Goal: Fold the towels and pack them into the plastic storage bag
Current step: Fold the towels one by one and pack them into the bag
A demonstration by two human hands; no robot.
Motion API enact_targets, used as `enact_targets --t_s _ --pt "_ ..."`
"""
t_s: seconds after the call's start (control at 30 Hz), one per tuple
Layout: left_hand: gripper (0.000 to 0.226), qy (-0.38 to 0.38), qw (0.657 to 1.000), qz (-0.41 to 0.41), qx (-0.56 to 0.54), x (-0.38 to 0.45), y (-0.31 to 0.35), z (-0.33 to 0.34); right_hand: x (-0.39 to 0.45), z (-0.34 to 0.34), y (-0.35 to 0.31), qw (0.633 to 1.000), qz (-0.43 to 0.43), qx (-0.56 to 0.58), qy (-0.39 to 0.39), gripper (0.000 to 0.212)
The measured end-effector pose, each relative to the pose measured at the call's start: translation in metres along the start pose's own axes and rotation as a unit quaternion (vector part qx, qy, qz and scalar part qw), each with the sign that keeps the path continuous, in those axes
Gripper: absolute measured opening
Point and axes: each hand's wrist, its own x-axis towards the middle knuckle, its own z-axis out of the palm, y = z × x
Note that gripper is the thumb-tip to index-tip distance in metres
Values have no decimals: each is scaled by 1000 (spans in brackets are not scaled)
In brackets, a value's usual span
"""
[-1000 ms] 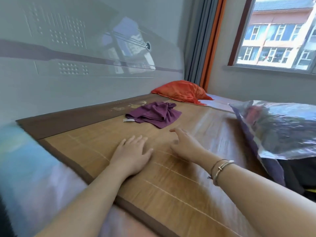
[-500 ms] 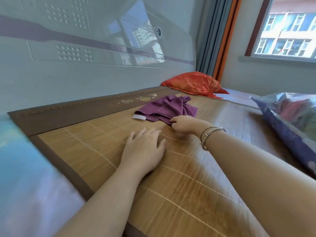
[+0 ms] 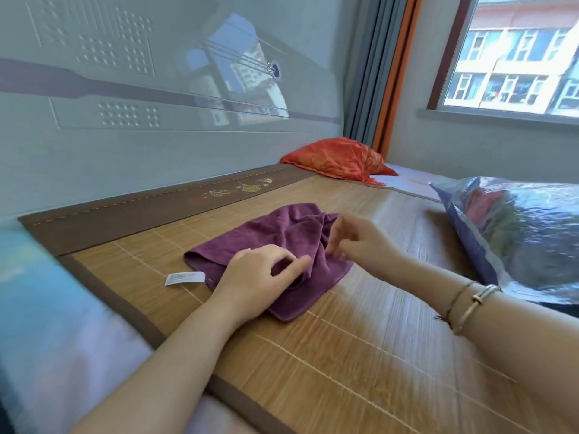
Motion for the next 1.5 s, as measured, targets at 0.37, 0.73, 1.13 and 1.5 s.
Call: enact_targets --t_s 0.37,0.73,1.13,1.5 --pt "16 -77 994 -73 9 10 38 -33 25 17 7 922 -79 -374 -58 18" --pt "52 -185 972 -124 76 -49 109 -79 -69 -40 -86 978 -44 -170 -110 14" --pt "25 -32 991 -122 -48 -68 188 -78 -126 -68 -125 999 -40 -26 -20 2" --pt "18 61 997 -30 34 -54 223 -171 -141 -115 -152 961 -45 -238 -132 59"
